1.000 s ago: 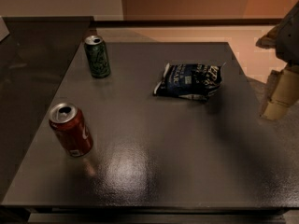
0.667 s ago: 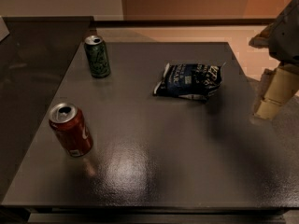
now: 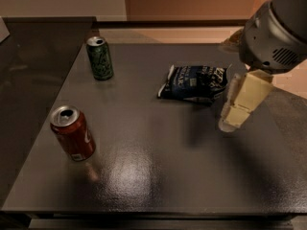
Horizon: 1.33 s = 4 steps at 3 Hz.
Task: Pick coke can
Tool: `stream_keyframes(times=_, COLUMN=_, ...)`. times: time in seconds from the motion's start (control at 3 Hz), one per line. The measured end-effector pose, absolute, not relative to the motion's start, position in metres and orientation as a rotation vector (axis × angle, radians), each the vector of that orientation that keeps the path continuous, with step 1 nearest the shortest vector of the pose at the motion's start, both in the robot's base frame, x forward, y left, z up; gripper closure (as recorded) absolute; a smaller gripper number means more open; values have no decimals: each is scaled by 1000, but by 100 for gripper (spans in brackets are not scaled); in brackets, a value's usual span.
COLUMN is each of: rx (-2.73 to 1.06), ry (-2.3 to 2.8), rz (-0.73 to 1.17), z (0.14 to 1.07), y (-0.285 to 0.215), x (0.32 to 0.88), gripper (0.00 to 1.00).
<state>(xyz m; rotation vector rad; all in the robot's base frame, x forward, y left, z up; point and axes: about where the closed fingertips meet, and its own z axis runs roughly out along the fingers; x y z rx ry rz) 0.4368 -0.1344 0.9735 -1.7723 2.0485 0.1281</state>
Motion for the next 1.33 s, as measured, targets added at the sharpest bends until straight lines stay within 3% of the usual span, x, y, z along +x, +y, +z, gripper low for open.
stream_keyframes(times=1.33, rx=-1782, ry=1842, rz=353, z=926, y=32, x=420, gripper=0)
